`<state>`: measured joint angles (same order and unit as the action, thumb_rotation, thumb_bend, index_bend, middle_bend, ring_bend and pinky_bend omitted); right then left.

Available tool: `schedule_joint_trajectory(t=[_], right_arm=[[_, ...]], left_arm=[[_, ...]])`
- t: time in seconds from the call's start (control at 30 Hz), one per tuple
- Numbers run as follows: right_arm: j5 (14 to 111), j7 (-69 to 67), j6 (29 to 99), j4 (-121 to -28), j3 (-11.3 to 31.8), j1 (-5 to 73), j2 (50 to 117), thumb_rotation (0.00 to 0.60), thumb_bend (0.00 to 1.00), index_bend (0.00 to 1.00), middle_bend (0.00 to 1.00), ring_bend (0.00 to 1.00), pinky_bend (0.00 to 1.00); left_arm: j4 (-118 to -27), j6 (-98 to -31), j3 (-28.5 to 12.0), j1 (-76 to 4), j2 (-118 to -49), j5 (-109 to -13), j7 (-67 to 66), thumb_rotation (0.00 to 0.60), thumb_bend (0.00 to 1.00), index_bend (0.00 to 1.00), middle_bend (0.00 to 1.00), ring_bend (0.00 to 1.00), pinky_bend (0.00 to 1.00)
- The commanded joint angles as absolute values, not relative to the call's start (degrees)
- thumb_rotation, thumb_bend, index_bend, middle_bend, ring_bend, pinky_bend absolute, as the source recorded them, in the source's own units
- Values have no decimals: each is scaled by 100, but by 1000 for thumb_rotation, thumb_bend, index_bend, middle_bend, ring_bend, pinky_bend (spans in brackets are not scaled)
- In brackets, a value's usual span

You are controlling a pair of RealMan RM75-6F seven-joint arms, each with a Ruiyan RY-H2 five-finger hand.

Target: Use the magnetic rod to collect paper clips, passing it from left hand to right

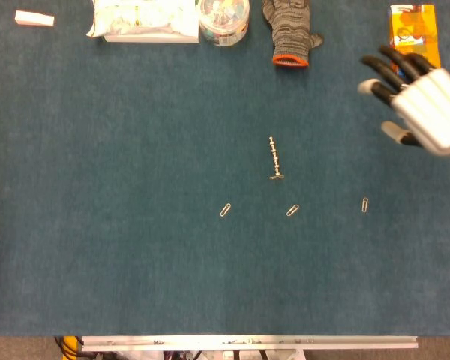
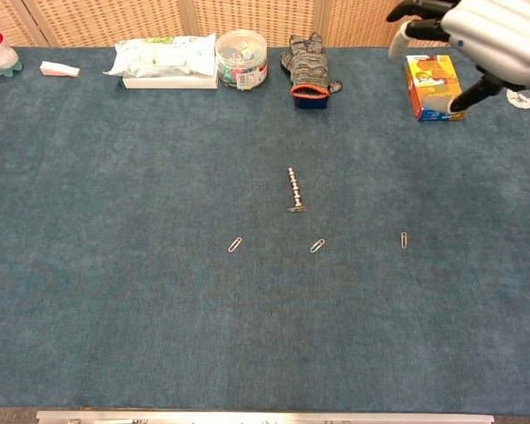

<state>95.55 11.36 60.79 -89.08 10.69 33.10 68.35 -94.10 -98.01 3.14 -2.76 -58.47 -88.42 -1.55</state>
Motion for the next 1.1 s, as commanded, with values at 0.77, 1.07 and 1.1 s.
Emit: schedule_joint_trajectory(t=[0.77,1.07,1.1], right_arm=[[9860,-159,4657,-6883,528,5213,8285,600,239,438,144,72,255],[9904,-448,4526,-6449,292,5507,8684,600,367,439,144,68,253],[9896,-469,4495,-6402,270,5543,8725,600,406,439,142,65,250]], left_arm=[[-9411,-9753,-190,-3,-5611,-8397,190,600,89,524,118,0,115],[-9453,-9694,-264,54,-5561,-8363,193,600,89,546,118,0,115],[-9454,-9694,-278,67,-5549,-8347,214,600,89,546,119,0,115]])
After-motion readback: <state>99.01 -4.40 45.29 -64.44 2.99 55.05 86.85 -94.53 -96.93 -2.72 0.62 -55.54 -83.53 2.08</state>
